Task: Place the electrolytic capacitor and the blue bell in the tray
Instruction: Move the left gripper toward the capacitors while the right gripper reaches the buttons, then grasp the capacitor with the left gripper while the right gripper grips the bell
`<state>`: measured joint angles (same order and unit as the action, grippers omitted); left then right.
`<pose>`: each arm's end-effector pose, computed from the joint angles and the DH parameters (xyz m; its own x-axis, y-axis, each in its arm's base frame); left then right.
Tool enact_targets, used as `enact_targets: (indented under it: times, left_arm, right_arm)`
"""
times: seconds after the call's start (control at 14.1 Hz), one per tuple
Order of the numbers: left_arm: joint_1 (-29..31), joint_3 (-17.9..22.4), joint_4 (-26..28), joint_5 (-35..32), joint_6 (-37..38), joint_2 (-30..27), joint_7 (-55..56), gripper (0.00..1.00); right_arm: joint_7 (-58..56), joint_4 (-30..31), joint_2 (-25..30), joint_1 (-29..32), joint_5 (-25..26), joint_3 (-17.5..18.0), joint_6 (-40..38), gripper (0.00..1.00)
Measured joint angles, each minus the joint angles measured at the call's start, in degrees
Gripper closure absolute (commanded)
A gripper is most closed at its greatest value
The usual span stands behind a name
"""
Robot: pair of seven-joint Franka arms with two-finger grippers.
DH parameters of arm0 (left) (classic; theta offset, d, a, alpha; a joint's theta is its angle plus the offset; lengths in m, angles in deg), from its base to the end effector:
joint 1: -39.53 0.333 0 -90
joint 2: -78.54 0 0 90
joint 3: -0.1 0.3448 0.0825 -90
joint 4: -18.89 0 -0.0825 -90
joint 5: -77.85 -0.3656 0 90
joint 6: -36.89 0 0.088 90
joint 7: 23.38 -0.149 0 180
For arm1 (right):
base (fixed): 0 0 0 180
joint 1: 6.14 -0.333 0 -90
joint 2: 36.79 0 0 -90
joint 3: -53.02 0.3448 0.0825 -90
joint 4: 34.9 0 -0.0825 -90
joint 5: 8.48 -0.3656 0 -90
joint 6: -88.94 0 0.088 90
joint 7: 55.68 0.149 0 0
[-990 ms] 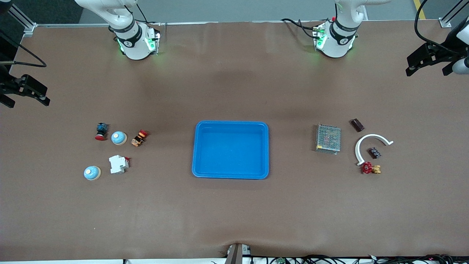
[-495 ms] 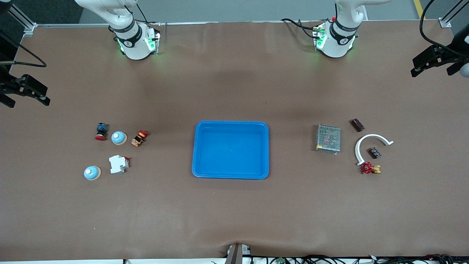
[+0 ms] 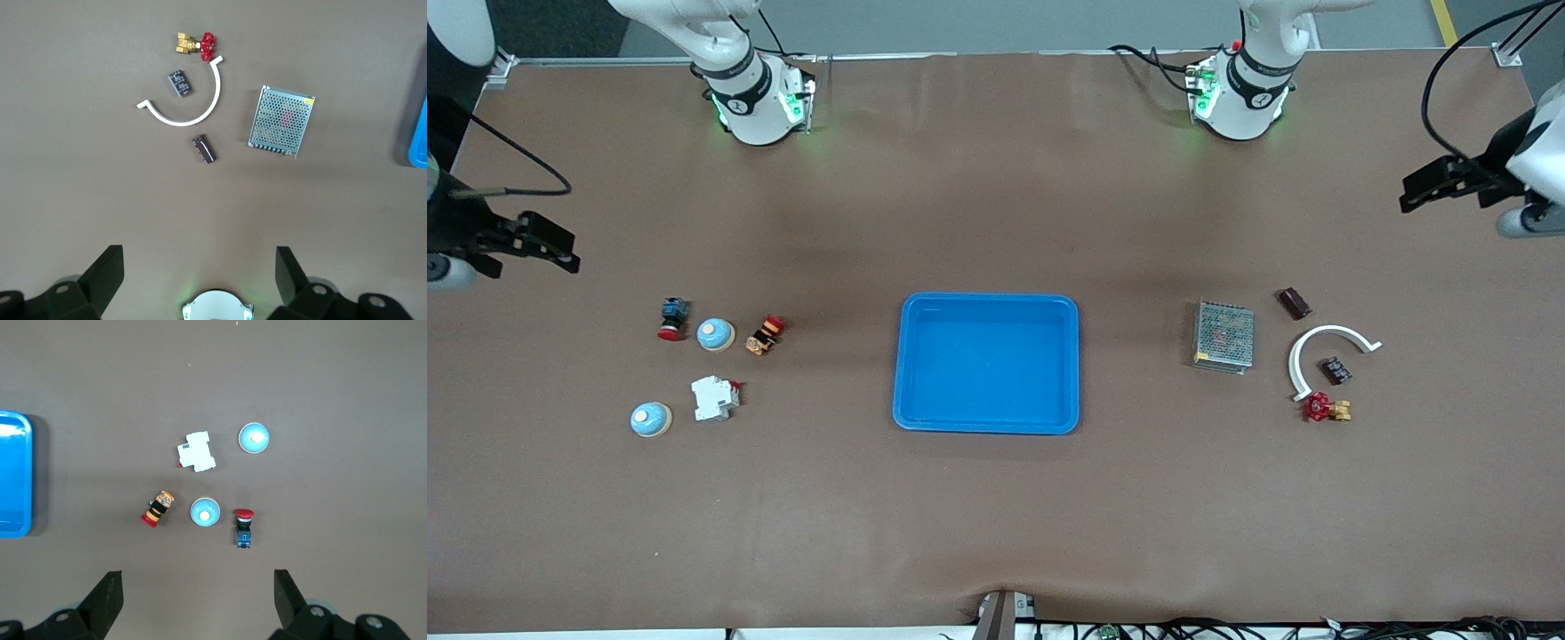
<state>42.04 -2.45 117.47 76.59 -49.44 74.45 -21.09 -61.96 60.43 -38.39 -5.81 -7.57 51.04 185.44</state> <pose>0.4946 0.0023 0.5765 0.9892 0.0412 -0.1409 0.0372 -0.9988 -0.0307 0.5513 -0.0242 0.5635 0.9974 0.0710 -0.0093 0.0712 -0.9973 0.0158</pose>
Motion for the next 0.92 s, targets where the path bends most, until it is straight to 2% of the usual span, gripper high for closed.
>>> enact_targets:
  times: [0.28, 0.71, 0.92]
  left_arm:
    - [0.18, 0.0, 5.54, 0.0, -4.99, 0.16, 0.05, 0.0]
    - [0.3, -0.06, 12.74, 0.0, -11.18, 0.18, 5.5, 0.0]
    - [0.3, -0.11, 16.77, 0.0, -14.58, 0.19, 9.28, 0.0]
  right_arm:
    - [-3.07, 1.0, -4.75, -0.61, -0.04, 0.44, 2.29, 0.0]
    - [-24.72, 3.52, -9.78, -0.86, 0.02, 0.13, 8.4, 0.0]
    - [-37.64, 3.62, -12.57, 0.93, 0.25, -0.14, 11.38, 0.0]
